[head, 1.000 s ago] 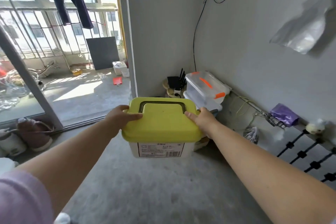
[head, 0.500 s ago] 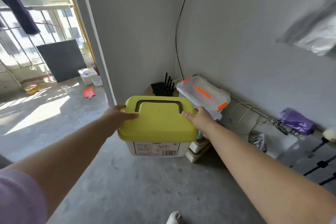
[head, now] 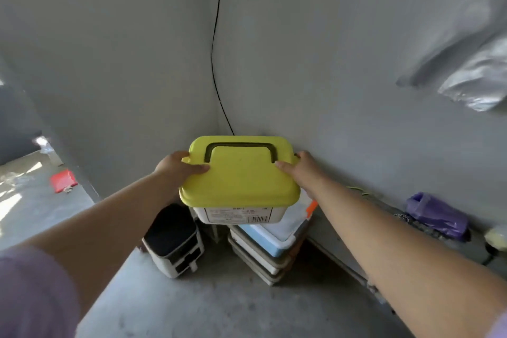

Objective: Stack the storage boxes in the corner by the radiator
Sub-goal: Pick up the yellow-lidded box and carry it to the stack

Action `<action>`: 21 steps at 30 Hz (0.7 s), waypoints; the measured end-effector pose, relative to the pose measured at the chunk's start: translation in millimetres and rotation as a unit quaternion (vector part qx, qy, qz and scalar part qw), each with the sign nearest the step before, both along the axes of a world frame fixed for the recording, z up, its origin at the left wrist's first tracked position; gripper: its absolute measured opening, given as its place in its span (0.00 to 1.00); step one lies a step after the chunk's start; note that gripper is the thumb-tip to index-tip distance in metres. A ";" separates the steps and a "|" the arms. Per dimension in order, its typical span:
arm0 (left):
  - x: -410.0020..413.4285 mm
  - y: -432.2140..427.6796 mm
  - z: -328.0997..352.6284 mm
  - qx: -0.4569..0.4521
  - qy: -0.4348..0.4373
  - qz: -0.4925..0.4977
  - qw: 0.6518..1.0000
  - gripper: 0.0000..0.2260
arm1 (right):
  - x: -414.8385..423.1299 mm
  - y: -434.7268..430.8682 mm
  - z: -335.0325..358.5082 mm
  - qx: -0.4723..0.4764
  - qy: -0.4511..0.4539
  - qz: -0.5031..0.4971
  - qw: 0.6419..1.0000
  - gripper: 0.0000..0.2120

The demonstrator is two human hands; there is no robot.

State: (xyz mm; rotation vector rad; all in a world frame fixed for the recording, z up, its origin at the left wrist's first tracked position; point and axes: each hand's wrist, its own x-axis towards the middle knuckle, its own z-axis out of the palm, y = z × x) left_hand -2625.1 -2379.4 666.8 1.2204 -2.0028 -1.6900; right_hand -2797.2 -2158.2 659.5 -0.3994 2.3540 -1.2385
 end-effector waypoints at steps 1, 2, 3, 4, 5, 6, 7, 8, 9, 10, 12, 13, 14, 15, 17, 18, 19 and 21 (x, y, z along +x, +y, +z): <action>-8.4 -1.6 -0.5 -0.006 -0.003 -0.007 1.000 0.36 | -5.3 -1.1 0.1 0.005 0.003 -0.012 1.000 0.38; -70.5 -24.5 -4.1 0.003 -0.010 -0.050 0.999 0.36 | -46.5 -12.9 -7.3 0.007 0.002 -0.066 0.998 0.38; -81.2 -29.6 -2.9 0.000 -0.023 -0.060 0.998 0.36 | -54.3 -15.2 -9.0 0.017 0.009 -0.087 0.996 0.38; -104.5 -37.8 -5.2 0.010 -0.029 -0.089 0.996 0.36 | -67.0 -17.2 -11.9 0.023 0.015 -0.113 0.993 0.38; -114.6 -42.3 -7.6 0.001 -0.035 -0.102 0.994 0.37 | -72.2 -16.8 -14.7 0.026 0.013 -0.121 0.992 0.38; -119.6 -45.0 -8.9 -0.011 -0.040 -0.107 0.993 0.37 | -74.9 -16.3 -16.4 0.029 0.016 -0.123 0.992 0.38; -122.6 -49.0 -9.1 -0.015 -0.038 -0.109 0.993 0.38 | -76.7 -17.7 -17.2 0.025 0.016 -0.122 0.992 0.38; -133.5 -55.7 -11.8 -0.015 -0.038 -0.119 0.992 0.38 | -80.2 -20.1 -18.8 0.026 0.017 -0.133 0.991 0.38; -139.1 -60.3 -14.2 -0.015 -0.032 -0.122 0.992 0.39 | -81.1 -20.7 -20.3 0.022 0.012 -0.139 0.990 0.38; -150.8 -64.7 -17.0 -0.013 -0.026 -0.134 0.991 0.39 | -83.8 -21.4 -22.5 0.024 0.008 -0.145 0.989 0.38; -185.0 -76.8 -21.6 -0.018 -0.034 -0.181 0.983 0.39 | -94.4 -26.1 -27.8 0.027 0.003 -0.192 0.981 0.39; -205.4 -83.9 -24.1 -0.018 -0.042 -0.215 0.976 0.39 | -100.3 -29.6 -31.0 0.031 -0.001 -0.224 0.974 0.39; -217.5 -86.0 -27.3 -0.018 -0.048 -0.236 0.970 0.39 | -100.6 -30.6 -33.0 0.036 -0.009 -0.243 0.969 0.38; -228.8 -87.5 -31.6 -0.020 -0.052 -0.249 0.967 0.38 | -101.3 -30.3 -36.5 0.032 -0.019 -0.256 0.966 0.38; -247.9 -90.6 -39.4 -0.011 -0.058 -0.274 0.960 0.38 | -102.2 -32.3 -43.5 0.028 -0.036 -0.288 0.956 0.36; -254.0 -92.1 -43.3 -0.004 -0.059 -0.286 0.956 0.38 | -101.1 -33.4 -46.3 0.030 -0.040 -0.301 0.952 0.36; -261.0 -93.6 -48.4 -0.004 -0.065 -0.307 0.950 0.38 | -99.9 -34.3 -50.7 0.036 -0.041 -0.316 0.947 0.35; -269.4 -94.1 -57.5 -0.003 -0.070 -0.337 0.939 0.39 | -96.7 -33.8 -58.0 0.045 -0.044 -0.338 0.939 0.35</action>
